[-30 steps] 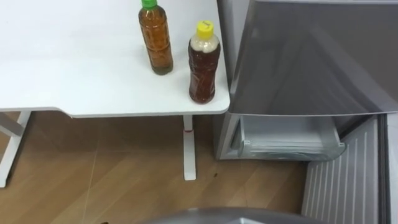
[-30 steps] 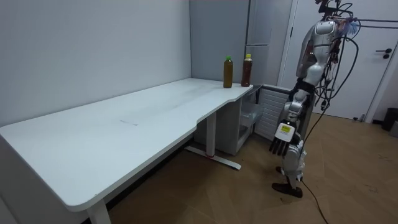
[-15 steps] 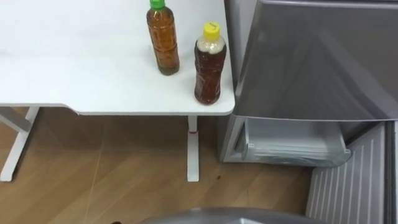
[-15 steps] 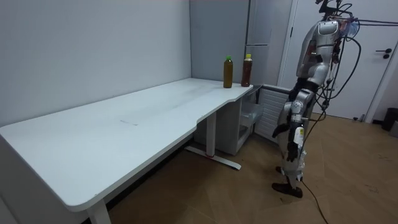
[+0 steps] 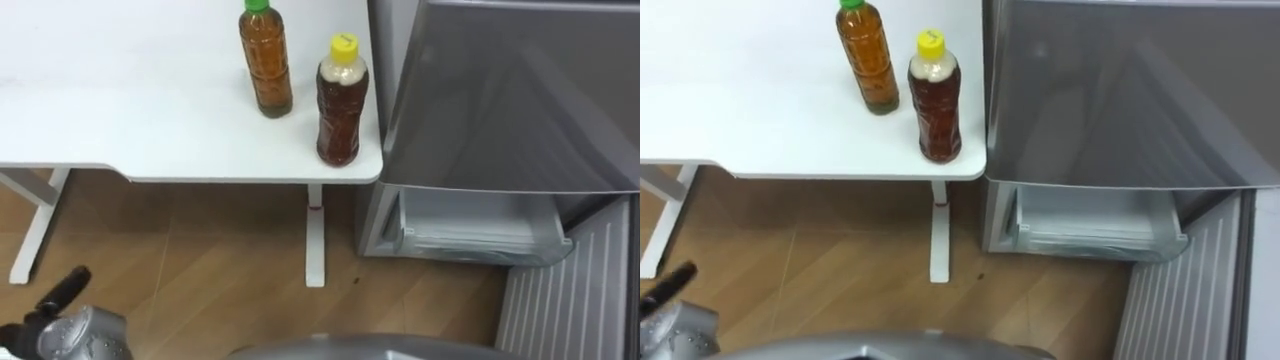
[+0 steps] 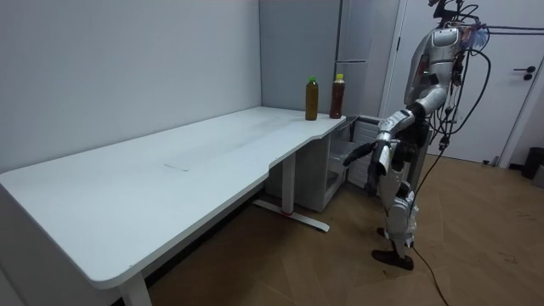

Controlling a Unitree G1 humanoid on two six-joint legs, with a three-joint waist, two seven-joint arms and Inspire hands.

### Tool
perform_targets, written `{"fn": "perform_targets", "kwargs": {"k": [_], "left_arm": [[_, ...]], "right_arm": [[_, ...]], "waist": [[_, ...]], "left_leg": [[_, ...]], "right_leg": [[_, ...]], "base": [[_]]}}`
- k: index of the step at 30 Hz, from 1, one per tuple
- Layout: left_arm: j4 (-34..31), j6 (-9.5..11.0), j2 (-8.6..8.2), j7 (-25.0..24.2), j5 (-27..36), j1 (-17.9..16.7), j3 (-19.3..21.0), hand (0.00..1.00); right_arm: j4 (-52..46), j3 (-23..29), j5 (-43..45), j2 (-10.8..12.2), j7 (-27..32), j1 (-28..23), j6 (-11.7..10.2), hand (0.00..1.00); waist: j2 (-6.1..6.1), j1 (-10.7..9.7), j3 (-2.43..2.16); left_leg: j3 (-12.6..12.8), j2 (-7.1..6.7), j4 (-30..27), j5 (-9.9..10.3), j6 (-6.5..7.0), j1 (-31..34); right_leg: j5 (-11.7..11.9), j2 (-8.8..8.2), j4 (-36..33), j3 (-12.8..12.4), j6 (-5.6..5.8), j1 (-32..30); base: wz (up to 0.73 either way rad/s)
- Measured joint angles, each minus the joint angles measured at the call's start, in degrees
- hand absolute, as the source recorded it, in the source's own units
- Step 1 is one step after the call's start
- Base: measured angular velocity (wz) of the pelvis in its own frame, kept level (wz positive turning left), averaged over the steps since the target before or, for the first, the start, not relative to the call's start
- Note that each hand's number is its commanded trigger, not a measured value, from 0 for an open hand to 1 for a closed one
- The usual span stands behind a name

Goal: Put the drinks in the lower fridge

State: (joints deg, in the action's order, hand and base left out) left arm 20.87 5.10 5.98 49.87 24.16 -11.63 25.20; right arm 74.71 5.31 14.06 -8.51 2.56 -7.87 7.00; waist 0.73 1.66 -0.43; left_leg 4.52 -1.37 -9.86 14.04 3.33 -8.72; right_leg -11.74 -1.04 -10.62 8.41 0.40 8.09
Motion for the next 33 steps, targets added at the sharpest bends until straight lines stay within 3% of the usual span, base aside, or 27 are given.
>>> {"fn": "perform_targets", "kwargs": {"k": [8, 14, 16, 20, 28, 33], "left_arm": [[-15.2, 1.7, 0.05, 4.2, -15.4, -0.2, -2.5, 0.0], [-23.4, 2.7, 0.55, 2.0, -22.1, -0.2, -5.7, 0.0], [-28.4, 2.7, 1.9, 0.8, -26.9, -0.1, -7.9, 0.0], [-33.5, 2.8, 2.43, -1.3, -32.8, 1.2, -8.7, 0.0], [-40.2, 3.0, 2.55, -10.1, -31.2, 2.2, -14.0, 0.0], [-40.2, 3.1, 2.61, -20.3, -28.0, 3.6, -18.8, 0.0]], "right_arm": [[-0.9, -0.8, 0.0, 0.1, -0.4, -0.1, -1.3, 0.0], [-0.3, -0.8, -0.2, 0.1, -1.4, 0.2, -2.6, 0.0], [-0.2, -0.8, -1.4, 0.0, -1.9, -0.2, -2.6, 0.0], [1.6, -0.9, -2.5, -0.1, -2.1, 0.4, -3.0, 0.0], [2.6, -1.9, -2.8, -0.9, -5.2, 1.6, -4.3, 0.0], [5.3, -1.9, -3.2, -1.2, -7.2, 3.6, -4.6, 0.0]], "waist": [[-0.22, -0.4, 0.12], [-0.3, -1.5, 0.27], [-0.59, -1.5, 0.44], [-0.22, -2.1, 0.73], [-0.1, -3.7, 0.88], [-0.64, -4.5, 0.99]], "left_leg": [[-0.9, -0.28, 0.0, 0.0, -0.01, 0.1], [-2.0, -0.29, -0.1, 0.0, 0.0, 0.6], [-2.3, -0.3, -0.4, 0.0, 0.0, 1.1], [-2.2, -0.29, -0.6, 0.0, 0.0, 0.9], [-2.3, -0.28, -0.7, 0.0, 0.0, 1.1], [-2.5, -0.29, -0.8, 0.0, 0.0, 1.3]], "right_leg": [[0.0, -0.01, 0.0, 0.2, 0.0, 0.2], [0.0, -0.08, 0.2, 1.1, 0.0, 0.3], [0.0, -0.09, 0.8, 1.2, 0.0, 0.5], [0.0, -0.11, 1.2, 1.0, 0.0, 0.9], [0.0, -0.12, 1.0, 0.9, 0.0, 0.7], [0.0, -0.14, 1.0, 1.2, 0.0, 0.7]], "base": [[0.03], [0.08], [0.06], [-0.01], [-0.01], [0.02]]}}
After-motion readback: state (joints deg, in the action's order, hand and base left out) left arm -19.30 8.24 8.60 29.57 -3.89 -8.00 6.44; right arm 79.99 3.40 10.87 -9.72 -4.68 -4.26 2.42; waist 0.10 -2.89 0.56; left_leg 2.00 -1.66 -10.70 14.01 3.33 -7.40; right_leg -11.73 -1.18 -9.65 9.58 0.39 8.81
